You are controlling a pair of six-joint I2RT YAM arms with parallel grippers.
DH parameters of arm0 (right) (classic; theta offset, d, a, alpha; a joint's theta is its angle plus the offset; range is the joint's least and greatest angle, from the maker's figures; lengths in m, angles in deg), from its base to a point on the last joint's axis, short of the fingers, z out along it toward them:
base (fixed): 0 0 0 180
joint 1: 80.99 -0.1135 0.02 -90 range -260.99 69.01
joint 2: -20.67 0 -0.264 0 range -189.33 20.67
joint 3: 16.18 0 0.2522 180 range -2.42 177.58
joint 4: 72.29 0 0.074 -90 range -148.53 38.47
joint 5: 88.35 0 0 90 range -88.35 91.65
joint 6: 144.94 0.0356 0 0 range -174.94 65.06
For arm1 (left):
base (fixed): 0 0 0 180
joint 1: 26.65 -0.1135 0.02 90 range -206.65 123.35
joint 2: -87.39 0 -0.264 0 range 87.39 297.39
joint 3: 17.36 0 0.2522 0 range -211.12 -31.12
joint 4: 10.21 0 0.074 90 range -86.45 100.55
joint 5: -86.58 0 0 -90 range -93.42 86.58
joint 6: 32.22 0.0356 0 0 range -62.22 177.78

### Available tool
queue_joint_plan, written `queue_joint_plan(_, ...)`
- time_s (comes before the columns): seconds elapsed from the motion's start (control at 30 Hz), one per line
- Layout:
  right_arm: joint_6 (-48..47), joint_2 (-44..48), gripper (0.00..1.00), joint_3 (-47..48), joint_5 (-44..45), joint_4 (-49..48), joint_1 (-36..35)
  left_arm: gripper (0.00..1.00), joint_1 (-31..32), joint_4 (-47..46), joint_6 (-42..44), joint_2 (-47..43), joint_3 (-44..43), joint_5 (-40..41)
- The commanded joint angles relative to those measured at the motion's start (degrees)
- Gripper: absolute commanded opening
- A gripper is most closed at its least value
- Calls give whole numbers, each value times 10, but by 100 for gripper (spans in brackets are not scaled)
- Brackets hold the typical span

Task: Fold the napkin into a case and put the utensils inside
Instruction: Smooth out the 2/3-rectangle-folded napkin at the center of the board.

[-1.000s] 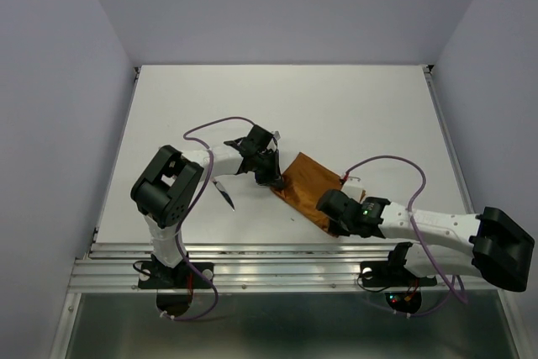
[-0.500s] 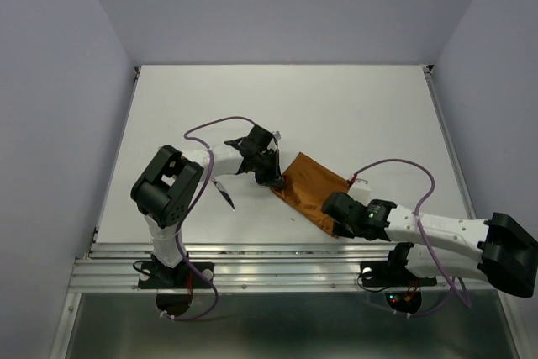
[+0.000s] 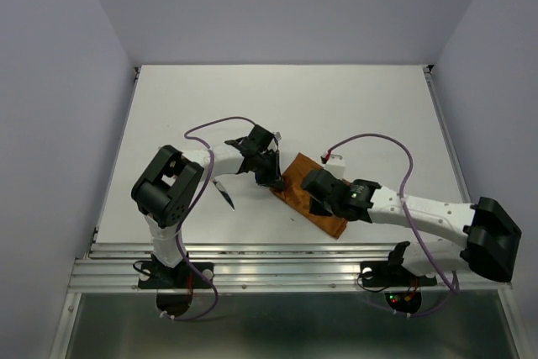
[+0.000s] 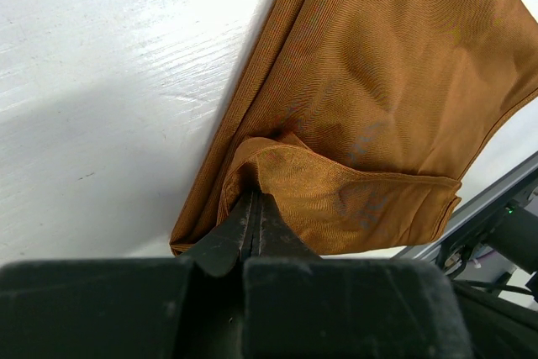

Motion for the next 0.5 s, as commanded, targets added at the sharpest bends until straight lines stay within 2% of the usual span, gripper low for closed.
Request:
queue_joint_plan(0.0, -32, -72, 1, 5, 3, -75, 3, 0, 7, 51, 19, 1, 4, 21)
queue_joint_plan(0.23, -30, -149, 1, -27, 8, -106, 19, 0, 7, 54, 25, 1, 4, 18)
queue_joint_plan(0.47, -68, -89, 1, 29, 5, -97, 19, 0, 7, 58, 28, 3, -3, 17)
